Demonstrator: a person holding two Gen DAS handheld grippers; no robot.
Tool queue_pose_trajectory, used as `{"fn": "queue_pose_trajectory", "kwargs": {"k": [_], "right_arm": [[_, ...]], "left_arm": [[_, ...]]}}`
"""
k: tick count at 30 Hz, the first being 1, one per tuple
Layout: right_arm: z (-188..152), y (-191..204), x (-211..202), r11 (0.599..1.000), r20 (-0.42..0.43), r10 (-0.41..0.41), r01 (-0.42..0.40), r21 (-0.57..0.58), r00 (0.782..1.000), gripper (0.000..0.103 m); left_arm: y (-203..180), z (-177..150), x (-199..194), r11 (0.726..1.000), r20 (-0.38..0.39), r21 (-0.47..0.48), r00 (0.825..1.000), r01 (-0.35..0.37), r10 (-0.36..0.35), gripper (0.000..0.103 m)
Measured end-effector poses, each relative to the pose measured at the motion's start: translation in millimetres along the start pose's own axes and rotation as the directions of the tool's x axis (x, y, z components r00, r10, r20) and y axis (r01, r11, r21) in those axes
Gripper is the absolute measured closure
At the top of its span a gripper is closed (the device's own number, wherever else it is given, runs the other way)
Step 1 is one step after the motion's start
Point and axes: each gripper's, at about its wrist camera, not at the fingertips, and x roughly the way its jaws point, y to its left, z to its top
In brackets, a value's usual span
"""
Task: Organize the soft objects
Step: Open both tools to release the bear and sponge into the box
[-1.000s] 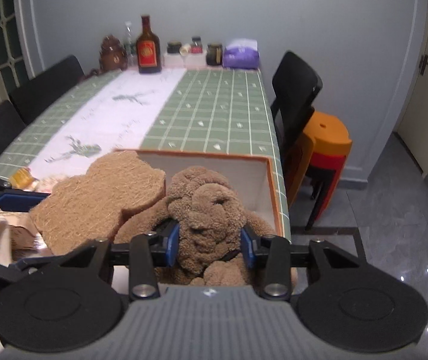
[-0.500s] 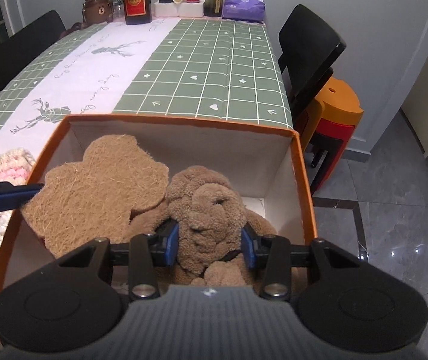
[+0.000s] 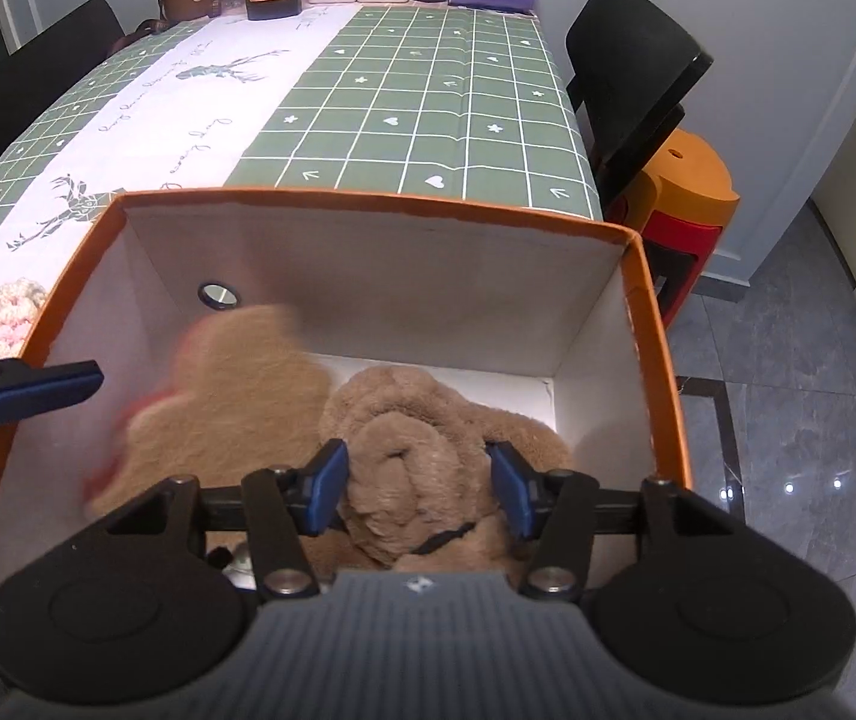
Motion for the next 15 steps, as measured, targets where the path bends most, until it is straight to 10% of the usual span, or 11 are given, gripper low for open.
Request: {"fn": "queue_pose_trajectory", "kwargs": {"k": [15], "right_arm": [[-3,10,-52,0.999,0.081,-0.031,0.029,0.025,0.996,0.044]], "left_arm": [[23,-15,-50,0.987,0.099,-0.134,0.993,0.084,-0.071,0.020]]}}
